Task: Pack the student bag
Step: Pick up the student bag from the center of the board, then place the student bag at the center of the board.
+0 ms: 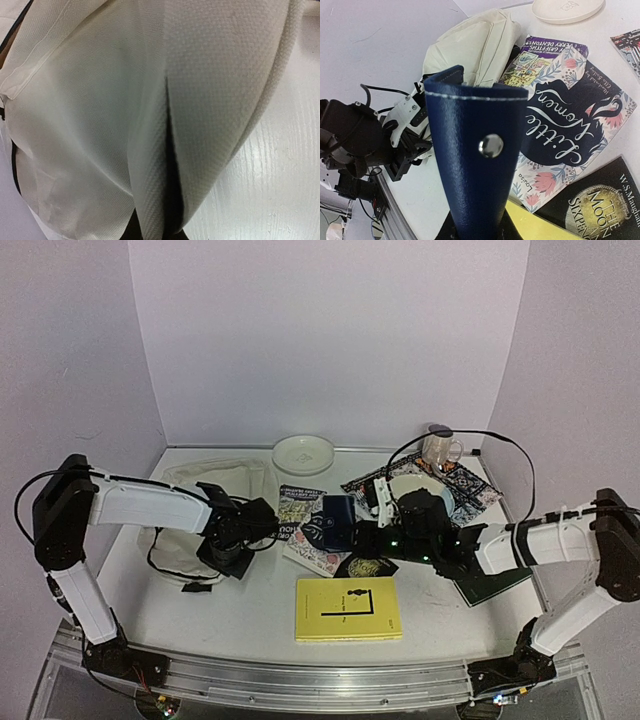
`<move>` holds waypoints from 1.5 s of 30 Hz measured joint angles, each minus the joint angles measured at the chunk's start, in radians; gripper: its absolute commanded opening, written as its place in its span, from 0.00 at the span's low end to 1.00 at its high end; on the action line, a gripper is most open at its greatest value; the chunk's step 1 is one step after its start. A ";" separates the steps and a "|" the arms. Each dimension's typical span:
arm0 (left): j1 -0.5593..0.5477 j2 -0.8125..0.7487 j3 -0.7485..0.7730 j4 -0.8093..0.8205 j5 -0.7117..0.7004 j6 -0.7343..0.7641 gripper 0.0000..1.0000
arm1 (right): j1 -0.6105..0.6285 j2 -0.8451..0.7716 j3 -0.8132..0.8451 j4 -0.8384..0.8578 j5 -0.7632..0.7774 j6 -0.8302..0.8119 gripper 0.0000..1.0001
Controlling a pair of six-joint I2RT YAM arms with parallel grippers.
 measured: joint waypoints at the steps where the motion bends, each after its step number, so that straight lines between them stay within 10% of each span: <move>1: 0.001 -0.011 0.005 -0.007 0.002 -0.002 0.00 | 0.000 -0.002 0.000 -0.001 0.001 -0.002 0.00; 17: 0.014 -0.220 0.286 -0.086 0.250 -0.155 0.00 | 0.000 -0.153 -0.009 -0.090 0.023 -0.065 0.00; 31: 0.002 -0.104 0.259 0.272 0.562 -0.495 0.01 | 0.000 -0.375 -0.009 -0.232 0.132 -0.129 0.00; 45: -0.134 0.128 0.437 0.467 0.532 -0.423 0.64 | -0.004 -0.425 -0.018 -0.309 0.202 -0.129 0.00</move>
